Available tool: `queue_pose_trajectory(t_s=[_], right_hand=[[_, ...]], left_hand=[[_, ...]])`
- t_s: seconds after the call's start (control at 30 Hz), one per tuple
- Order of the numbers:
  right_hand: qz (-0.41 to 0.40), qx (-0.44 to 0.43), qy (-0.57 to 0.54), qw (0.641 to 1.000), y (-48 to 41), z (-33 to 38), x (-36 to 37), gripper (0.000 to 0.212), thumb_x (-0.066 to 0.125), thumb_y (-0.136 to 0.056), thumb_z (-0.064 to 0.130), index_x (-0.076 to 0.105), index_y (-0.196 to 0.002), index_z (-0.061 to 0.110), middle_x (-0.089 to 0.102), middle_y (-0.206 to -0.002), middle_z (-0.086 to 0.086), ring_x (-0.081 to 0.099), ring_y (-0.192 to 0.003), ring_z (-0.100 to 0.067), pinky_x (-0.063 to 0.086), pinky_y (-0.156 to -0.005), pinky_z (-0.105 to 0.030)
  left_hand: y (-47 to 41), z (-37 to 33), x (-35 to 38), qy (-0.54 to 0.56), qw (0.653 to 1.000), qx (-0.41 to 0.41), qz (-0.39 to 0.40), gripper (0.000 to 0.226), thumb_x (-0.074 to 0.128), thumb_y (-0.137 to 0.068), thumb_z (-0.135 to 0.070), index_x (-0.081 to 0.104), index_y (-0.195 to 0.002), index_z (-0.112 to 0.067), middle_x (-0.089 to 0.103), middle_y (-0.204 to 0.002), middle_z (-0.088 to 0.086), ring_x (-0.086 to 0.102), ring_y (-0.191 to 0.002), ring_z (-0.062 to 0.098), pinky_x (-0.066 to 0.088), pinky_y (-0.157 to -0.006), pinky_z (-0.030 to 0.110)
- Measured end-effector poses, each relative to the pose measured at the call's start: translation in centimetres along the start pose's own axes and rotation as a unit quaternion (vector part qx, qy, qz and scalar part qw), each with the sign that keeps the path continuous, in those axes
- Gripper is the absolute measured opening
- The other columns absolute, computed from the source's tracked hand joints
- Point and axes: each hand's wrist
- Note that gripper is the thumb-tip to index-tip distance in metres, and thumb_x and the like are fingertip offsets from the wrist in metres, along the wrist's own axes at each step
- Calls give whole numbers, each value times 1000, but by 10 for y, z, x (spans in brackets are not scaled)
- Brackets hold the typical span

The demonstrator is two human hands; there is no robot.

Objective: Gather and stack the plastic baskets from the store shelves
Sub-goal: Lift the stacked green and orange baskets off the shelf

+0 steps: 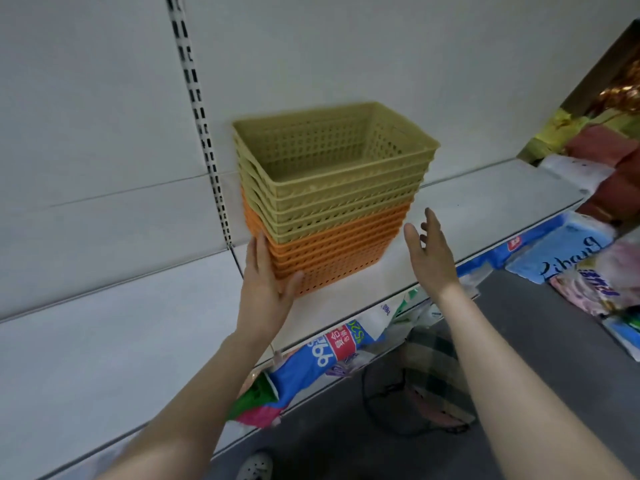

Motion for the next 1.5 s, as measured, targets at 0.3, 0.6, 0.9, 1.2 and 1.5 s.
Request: queue_pose_trajectory(t_s=[0.3,0.6,0.9,1.2,1.5], right_hand=[[124,-101,-112,981,-76,-41,3,48,41,-104,33,32,-150,26,54,-127,17,48,-97,30,30,-76,9],[197,-158,-244,936,-116,-67,41,52,38,-91,52,31,-141,38,48,-123,34,47,-104,30,37,-86,3],[173,-215,-297,914,-105,-50,33,59,42,-94,50,34,-149,31,53,-132,24,49,-110,25,36,-84,4],[199,-250,-308,896,-63,26,-37,53,48,-94,44,41,-145,29,56,-129,27,54,-114,15,42,-89,-5],[231,-293,-307,876,-8,95,-58,54,55,-92,55,47,-140,32,62,-130,18,58,-119,1,44,-100,-26]], left_hand=[[0,-20,42,74,986,-98,-115,78,59,-85,-49,15,-148,-39,58,-129,-8,63,-102,11,54,-85,37],[-11,-5,77,98,966,-65,-229,65,51,-92,-30,19,-148,-27,52,-114,-45,52,-107,-17,41,-85,2],[2,-35,61,137,948,-78,-277,61,55,-94,-34,26,-147,-40,58,-133,-11,57,-119,3,46,-99,33],[38,-125,-2,171,922,-115,-327,62,61,-88,-38,33,-143,-42,63,-124,-15,63,-107,2,52,-97,39],[100,-177,-68,155,900,-128,-386,58,62,-89,-39,35,-141,-43,62,-127,-11,64,-105,0,53,-95,40]])
Point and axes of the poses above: each hand's wrist, its own y-axis away from the middle knuckle, its own x-axis out of the palm, z = x × y
